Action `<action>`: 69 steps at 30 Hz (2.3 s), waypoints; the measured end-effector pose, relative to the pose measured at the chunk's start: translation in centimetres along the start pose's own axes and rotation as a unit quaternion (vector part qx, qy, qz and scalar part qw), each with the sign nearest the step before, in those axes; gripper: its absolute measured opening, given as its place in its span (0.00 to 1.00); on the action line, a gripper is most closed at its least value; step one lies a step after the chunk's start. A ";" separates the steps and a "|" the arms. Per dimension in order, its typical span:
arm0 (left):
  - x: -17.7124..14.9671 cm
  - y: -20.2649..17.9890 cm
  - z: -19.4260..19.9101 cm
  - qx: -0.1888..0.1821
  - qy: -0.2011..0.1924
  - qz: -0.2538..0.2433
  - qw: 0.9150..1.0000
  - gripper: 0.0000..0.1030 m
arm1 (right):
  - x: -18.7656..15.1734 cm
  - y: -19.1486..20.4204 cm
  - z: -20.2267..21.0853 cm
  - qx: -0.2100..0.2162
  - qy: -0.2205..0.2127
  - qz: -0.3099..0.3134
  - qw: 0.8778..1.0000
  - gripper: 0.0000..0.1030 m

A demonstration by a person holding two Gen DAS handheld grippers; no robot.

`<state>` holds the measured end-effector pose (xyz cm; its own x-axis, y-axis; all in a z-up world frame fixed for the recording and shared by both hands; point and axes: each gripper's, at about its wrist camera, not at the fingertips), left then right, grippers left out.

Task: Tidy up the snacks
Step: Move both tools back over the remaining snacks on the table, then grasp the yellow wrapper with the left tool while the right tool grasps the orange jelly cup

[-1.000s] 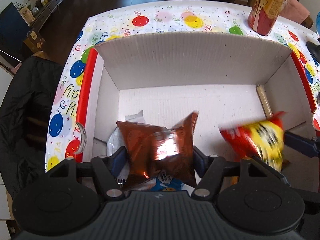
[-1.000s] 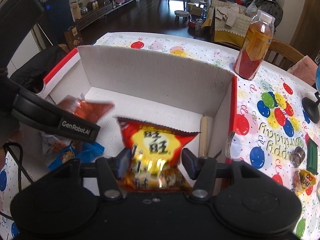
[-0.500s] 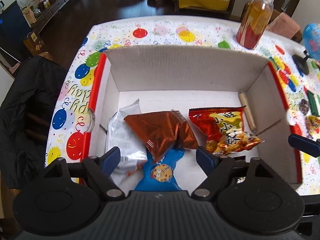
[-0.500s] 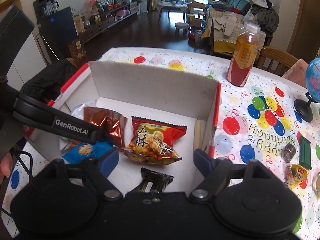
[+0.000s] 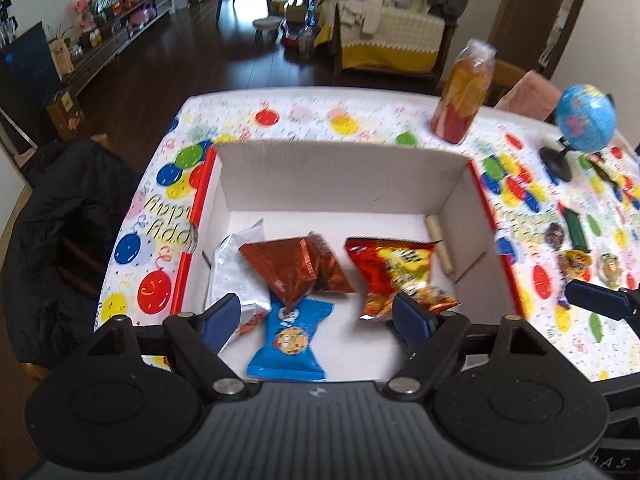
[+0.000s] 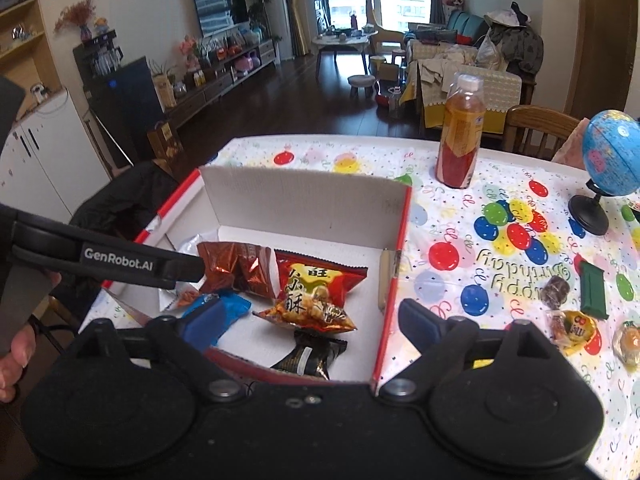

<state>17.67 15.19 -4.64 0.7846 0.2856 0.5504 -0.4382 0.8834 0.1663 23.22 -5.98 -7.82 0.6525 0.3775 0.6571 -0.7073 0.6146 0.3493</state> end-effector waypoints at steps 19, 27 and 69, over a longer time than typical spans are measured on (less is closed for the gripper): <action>-1.5 -7.9 7.1 -0.098 -0.082 -0.003 0.992 1.00 | -3.5 -7.2 10.7 -0.036 -0.092 -0.062 0.993 1.00; -1.9 -15.1 8.6 -0.129 -0.107 -0.041 0.985 1.00 | -5.5 -12.7 14.4 -0.085 -0.105 -0.073 0.988 1.00; 1.1 -41.9 -5.5 -0.052 0.023 -0.155 0.986 0.90 | -8.6 -36.2 9.5 -0.108 0.014 -0.065 0.992 0.74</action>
<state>39.27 -19.46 -15.51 0.8940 0.0111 0.4480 -0.1291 0.9637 0.2337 40.63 -38.08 -19.81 0.7430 0.3025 0.5970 -0.5445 0.7919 0.2765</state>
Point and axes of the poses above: each gripper's, at about its wrist camera, not at the fingertips, and z roughly against the way its jaws point, y to its left, x to its top, and after that the axes turned 15 degrees about x, right-handed
